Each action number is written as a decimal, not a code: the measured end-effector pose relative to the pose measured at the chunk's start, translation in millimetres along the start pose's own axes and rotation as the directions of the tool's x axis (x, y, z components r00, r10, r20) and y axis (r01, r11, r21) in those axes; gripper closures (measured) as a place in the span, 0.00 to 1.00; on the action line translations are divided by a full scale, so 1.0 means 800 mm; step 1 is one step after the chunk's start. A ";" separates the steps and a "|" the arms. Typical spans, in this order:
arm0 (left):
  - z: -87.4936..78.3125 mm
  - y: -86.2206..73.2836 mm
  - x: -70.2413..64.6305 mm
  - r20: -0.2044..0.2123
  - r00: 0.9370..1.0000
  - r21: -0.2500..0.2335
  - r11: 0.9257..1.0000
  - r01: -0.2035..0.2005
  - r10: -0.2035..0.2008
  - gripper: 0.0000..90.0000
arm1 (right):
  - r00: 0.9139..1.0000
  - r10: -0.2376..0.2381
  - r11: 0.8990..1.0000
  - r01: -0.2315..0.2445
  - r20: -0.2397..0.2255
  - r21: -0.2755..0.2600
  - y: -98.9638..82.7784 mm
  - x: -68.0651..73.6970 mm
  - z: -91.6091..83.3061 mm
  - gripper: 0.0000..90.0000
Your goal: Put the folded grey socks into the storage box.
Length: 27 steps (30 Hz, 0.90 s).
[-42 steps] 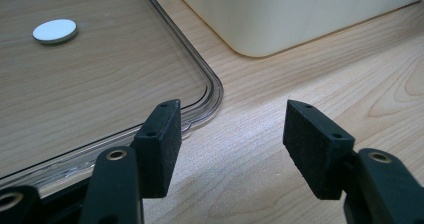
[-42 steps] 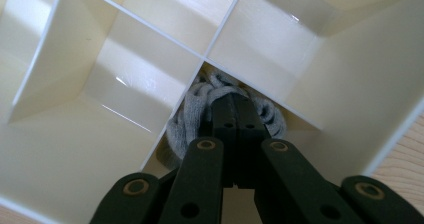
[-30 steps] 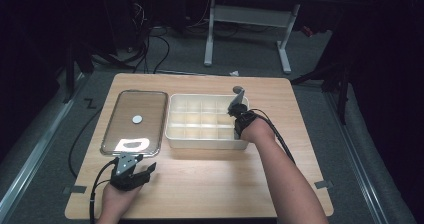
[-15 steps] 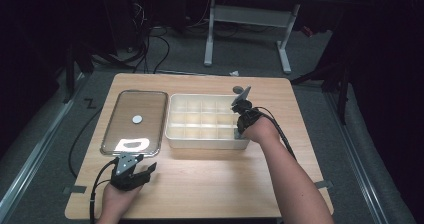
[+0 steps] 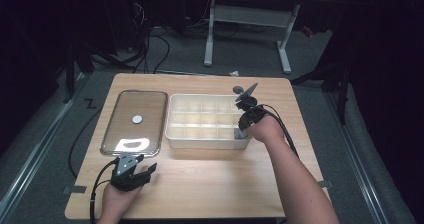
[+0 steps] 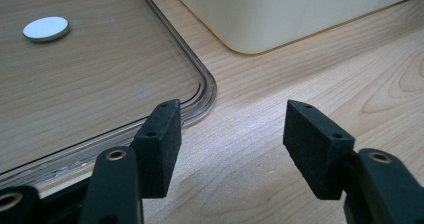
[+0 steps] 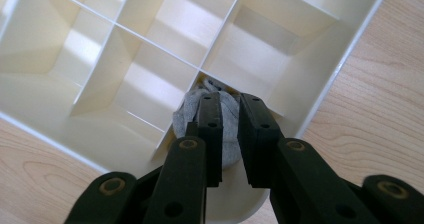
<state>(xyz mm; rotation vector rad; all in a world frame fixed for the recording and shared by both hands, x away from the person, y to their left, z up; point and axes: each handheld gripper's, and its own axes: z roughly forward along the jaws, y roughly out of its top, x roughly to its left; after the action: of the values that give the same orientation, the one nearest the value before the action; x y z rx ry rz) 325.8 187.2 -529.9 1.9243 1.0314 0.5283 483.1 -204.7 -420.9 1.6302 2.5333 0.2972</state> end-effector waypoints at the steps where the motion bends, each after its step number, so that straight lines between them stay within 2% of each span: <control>1: 0.000 0.000 0.000 0.000 1.000 0.000 1.000 0.000 0.000 0.45 | 1.000 0.000 1.000 0.000 0.000 0.000 0.000 0.000 0.000 0.90; 5: 0.001 0.000 -0.002 0.001 1.000 0.003 1.000 -0.008 0.008 0.45 | 1.000 0.000 1.000 0.000 -0.001 -0.008 -0.004 0.004 -0.005 0.89; 6: 0.001 0.001 -0.002 0.001 1.000 0.002 1.000 -0.008 0.008 0.45 | 1.000 -0.014 1.000 0.014 0.001 -0.020 -0.005 0.004 -0.006 0.88; 11: 0.000 0.001 -0.002 0.003 1.000 0.002 1.000 -0.008 0.008 0.45 | 1.000 -0.023 0.999 0.023 -0.015 -0.049 -0.011 0.004 -0.007 0.86; 18: 0.000 0.001 -0.003 0.008 1.000 0.003 1.000 -0.006 0.006 0.45 | 0.999 -0.023 0.995 0.021 -0.024 -0.098 -0.025 0.006 -0.012 0.80; 21: -0.001 0.002 -0.002 0.008 1.000 -0.001 1.000 0.000 0.000 0.45 | 1.000 -0.018 0.990 0.015 -0.022 -0.138 -0.033 0.008 -0.018 0.78; 23: -0.001 0.002 -0.002 0.010 1.000 -0.003 1.000 0.005 -0.005 0.45 | 0.999 -0.007 0.984 0.000 -0.041 -0.175 -0.039 0.006 -0.021 0.76; 27: -0.002 0.003 -0.001 0.020 1.000 -0.001 1.000 0.008 -0.008 0.46 | 0.998 0.001 0.977 -0.016 -0.066 -0.215 -0.052 0.002 -0.023 0.71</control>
<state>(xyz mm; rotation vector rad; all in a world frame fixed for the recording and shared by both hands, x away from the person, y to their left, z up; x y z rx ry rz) 325.0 186.5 -527.2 1.9199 1.0260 0.5038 442.0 -221.6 -412.5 1.5738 2.4396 0.6122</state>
